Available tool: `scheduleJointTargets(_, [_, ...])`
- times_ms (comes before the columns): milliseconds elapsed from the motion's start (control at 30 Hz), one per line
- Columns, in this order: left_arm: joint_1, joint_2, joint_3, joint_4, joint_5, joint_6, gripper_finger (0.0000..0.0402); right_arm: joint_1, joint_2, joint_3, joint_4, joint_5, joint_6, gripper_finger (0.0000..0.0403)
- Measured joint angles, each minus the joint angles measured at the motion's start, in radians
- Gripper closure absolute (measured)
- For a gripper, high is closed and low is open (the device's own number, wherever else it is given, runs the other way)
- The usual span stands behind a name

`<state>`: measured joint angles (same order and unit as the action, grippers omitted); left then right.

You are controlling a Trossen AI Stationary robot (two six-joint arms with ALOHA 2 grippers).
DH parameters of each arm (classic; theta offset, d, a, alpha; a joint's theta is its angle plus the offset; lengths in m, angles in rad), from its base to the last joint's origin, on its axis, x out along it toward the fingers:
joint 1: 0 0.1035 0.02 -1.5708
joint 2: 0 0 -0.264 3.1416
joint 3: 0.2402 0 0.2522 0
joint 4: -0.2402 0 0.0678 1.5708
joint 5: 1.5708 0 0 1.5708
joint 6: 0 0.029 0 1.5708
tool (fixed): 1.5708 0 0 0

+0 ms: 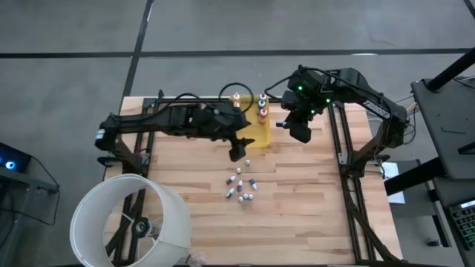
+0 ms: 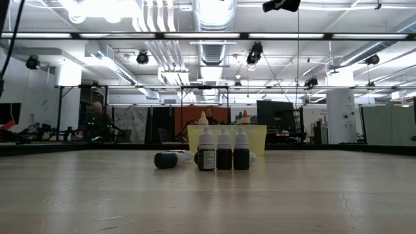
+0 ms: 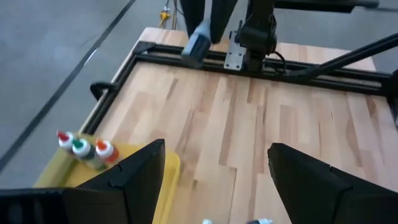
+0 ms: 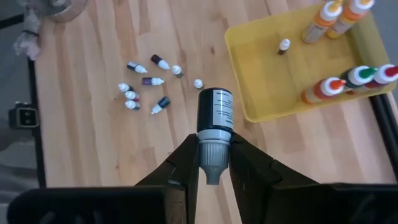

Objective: Pick & Place food coloring
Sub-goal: Put the top small black food coloring bottle into the yellow bin

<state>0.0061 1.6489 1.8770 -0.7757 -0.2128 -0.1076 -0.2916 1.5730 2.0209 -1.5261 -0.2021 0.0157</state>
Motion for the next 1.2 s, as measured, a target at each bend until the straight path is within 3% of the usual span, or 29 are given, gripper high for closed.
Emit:
scheduleJointTargets(267, [0.045, 0.153, 0.238, -0.092, 0.073, 0.056, 0.0145, 0.008, 0.0, -0.001, -0.009, -0.021, -0.02, 0.0337])
scheduleJointTargets(433, [0.062, 0.209, 0.314, -0.101, 0.12, 0.072, 0.0145, 0.02, 0.0, -0.001, -0.008, -0.021, -0.028, 0.0337])
scheduleJointTargets(800, [0.079, 0.242, 0.294, -0.073, 0.151, 0.061, 0.0145, 0.046, 0.0, -0.001, 0.0, -0.02, -0.054, 0.0337])
scheduleJointTargets(1200, [0.097, 0.244, 0.241, 0.043, 0.197, -0.048, 0.0145, 0.046, 0.0, -0.001, 0.0, -0.016, -0.072, 0.0337])
